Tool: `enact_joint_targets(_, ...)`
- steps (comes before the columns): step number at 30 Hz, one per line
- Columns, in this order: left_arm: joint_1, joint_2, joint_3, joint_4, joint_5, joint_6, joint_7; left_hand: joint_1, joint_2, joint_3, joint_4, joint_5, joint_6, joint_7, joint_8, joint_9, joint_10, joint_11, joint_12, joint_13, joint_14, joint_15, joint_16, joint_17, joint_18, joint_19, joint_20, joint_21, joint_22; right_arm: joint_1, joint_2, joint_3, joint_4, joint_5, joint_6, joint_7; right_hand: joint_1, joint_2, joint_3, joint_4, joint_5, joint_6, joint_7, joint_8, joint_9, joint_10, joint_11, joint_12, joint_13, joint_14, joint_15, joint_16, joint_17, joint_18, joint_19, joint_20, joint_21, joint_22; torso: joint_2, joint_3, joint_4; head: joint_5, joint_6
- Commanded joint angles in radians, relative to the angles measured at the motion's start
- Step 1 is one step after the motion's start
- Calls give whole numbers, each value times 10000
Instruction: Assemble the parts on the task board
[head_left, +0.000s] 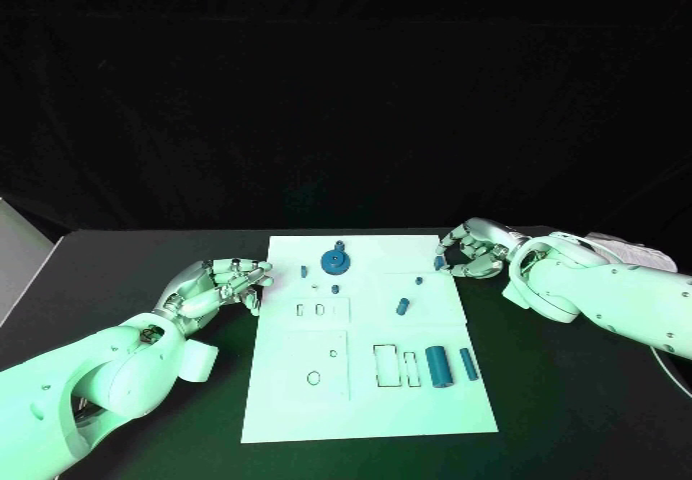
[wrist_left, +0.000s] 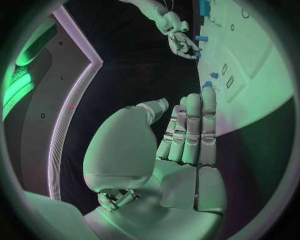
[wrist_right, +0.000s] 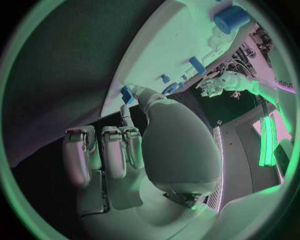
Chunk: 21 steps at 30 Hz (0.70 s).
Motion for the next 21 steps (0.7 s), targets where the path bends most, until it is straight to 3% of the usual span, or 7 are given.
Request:
enact_joint_targets(1, -5, 17, 6, 28, -66, 71, 43, -84, -41, 6, -52, 26, 6, -72, 11, 13, 54, -24, 67, 14, 57, 2, 51, 16, 75, 34, -31, 62, 17, -7, 33, 4, -32, -175, 185, -84, 3, 101, 20, 39, 36, 84, -11, 49, 14, 870, -26, 40, 2473, 932, -35, 48, 2102, -148, 950, -24, 35, 2375, -4, -9, 10, -16, -10)
enact_joint_targets(21, -5, -3, 7, 29, -63, 73, 61, -88, -42, 8, -56, 26, 4, -71, 9, 14, 47, -23, 69, 18, 65, 1, 62, 21, 74, 38, -34, 80, 25, -74, 203, 4, -231, -261, 350, -188, -63, 204, 117, 124, 72, 195, -36, 112, 27, 903, -48, 75, 2503, 936, -61, 52, 2116, -152, 957, -46, 51, 2392, -9, -17, 17, -36, -71)
